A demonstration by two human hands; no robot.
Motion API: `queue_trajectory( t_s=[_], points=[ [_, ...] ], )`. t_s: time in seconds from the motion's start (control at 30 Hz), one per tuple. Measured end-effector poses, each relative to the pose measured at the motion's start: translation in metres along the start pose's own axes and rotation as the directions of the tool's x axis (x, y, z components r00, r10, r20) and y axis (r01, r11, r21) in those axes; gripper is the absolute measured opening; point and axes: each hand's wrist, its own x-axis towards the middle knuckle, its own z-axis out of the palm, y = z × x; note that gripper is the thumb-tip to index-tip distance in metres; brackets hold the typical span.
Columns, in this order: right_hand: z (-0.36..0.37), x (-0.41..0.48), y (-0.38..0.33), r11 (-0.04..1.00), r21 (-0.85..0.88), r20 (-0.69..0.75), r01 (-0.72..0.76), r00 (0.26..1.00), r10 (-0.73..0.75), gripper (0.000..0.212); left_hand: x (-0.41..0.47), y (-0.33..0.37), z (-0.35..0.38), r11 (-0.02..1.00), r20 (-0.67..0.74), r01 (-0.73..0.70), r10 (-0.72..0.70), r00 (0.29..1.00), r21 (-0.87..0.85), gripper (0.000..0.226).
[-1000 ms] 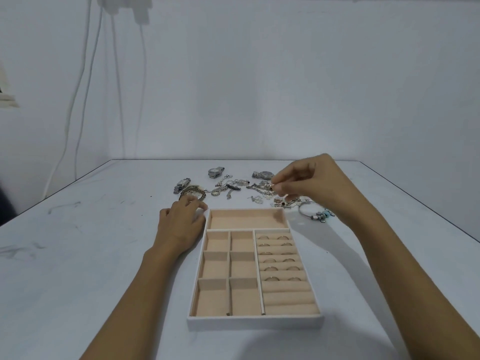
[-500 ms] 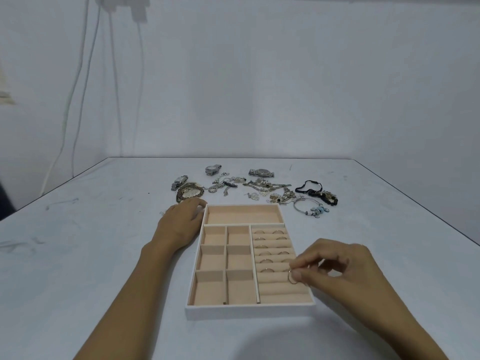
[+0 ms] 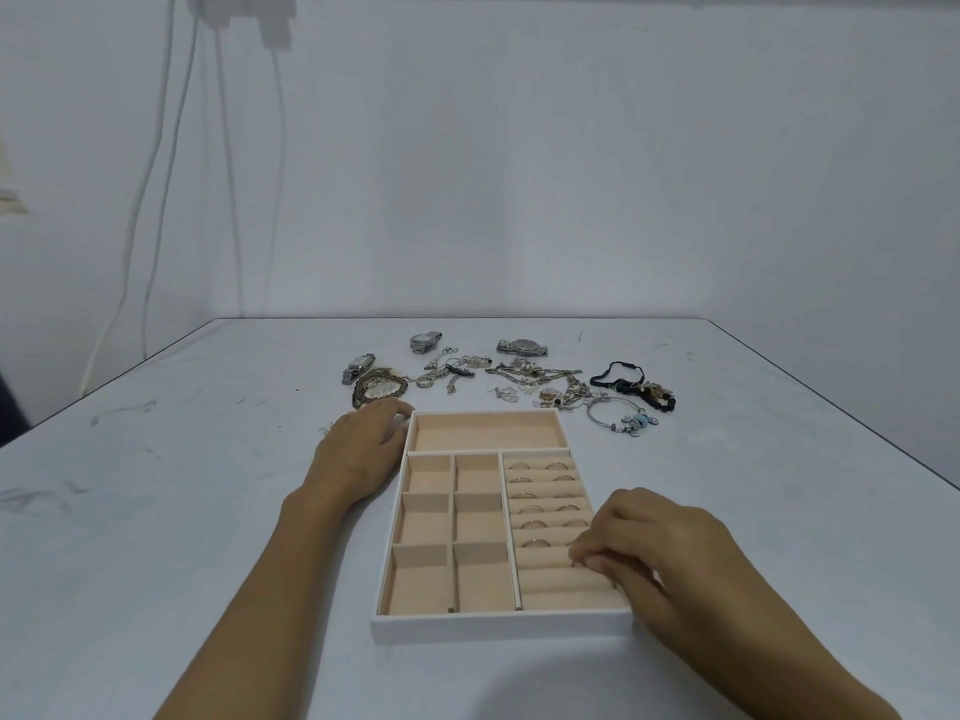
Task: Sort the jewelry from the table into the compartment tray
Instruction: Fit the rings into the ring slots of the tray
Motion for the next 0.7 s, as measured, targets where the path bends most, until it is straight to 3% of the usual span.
queue_trajectory(
  t_s=[0.2,0.5,0.57,0.7],
  points=[
    [-0.001,0.005,-0.007,0.993,-0.113,0.047,-0.016,0.999,0.022,0.017,0.0,-0.001,0.001,1.0,-0.005,-0.013,0.013,1.0,0.001,0.029],
    [-0.01,0.016,-0.008,0.988,-0.079,0.263,-0.136,0.953,0.152,0.022,0.0,-0.003,0.001,1.0,0.003,-0.02,0.02,1.0,-0.01,0.028],
    [-0.019,0.019,-0.009,0.984,-0.015,0.309,-0.178,0.935,0.173,0.018,0.0,-0.002,0.001,1.0,0.005,-0.021,0.021,1.0,-0.006,0.028],
    [-0.037,0.026,-0.002,0.879,0.325,0.407,-0.35,0.89,0.204,0.013,0.0,-0.002,0.0,1.0,0.013,-0.018,0.018,1.0,-0.001,0.028]
  ],
)
